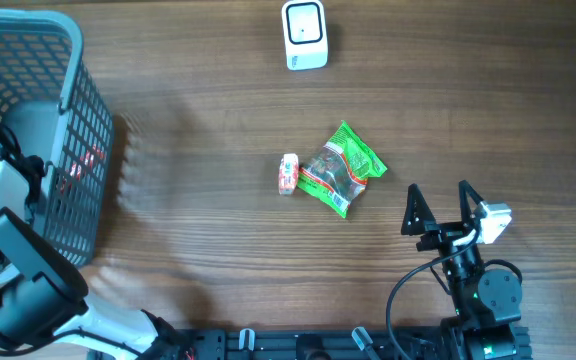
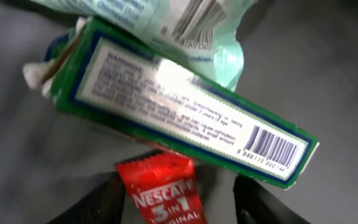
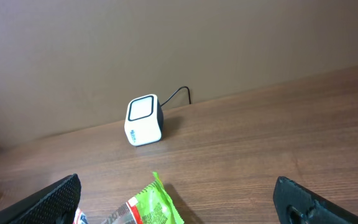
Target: Scan the item barcode
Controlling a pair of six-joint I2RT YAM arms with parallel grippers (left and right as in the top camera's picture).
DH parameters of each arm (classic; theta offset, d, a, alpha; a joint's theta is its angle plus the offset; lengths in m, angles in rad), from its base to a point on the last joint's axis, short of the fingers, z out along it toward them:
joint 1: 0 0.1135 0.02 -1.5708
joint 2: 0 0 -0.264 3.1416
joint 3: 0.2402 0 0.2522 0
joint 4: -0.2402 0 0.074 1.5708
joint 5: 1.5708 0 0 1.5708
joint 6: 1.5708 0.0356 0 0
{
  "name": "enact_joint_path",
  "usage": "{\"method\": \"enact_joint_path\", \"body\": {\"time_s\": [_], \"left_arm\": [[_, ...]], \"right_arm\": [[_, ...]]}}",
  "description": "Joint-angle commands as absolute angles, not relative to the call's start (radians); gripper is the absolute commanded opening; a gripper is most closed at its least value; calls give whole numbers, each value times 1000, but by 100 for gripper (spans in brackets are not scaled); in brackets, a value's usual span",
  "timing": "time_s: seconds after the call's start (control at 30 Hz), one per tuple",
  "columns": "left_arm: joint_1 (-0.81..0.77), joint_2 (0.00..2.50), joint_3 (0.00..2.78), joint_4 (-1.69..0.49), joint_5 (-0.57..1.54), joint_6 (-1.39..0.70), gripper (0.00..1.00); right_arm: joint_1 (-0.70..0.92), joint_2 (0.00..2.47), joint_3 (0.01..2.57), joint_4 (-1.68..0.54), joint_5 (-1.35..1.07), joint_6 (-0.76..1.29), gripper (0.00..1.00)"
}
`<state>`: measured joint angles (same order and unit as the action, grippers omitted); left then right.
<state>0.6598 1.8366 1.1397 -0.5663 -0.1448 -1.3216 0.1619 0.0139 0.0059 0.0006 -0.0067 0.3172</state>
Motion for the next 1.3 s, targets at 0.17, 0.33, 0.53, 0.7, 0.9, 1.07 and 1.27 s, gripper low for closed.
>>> {"method": "enact_joint_path", "body": {"time_s": [0.17,0.33,0.53,0.7,0.9,1.07,1.27], "left_arm": [[666,1957,1071,-659,-89,-1264,4],[680,1814,1154,-789,-88,-1182,4],[683,1568,1184,-826,-88,-1156,4],[683,1372,1184,-812,-91,-1155,4],[683,1364,1184,-796,-91,-1016,63],[683,1504,1184,-627,-85,-572,4],[665,1662,1184,-469,223,-88,63]], "right_arm": [[159,11,5,7,1,318,100],[159,11,5,6,1,318,100],[159,11,5,6,1,318,100],[159,11,5,7,1,318,100],[159,11,5,7,1,318,100],[159,11,5,6,1,317,100],[159,11,5,7,1,317,100]]}}
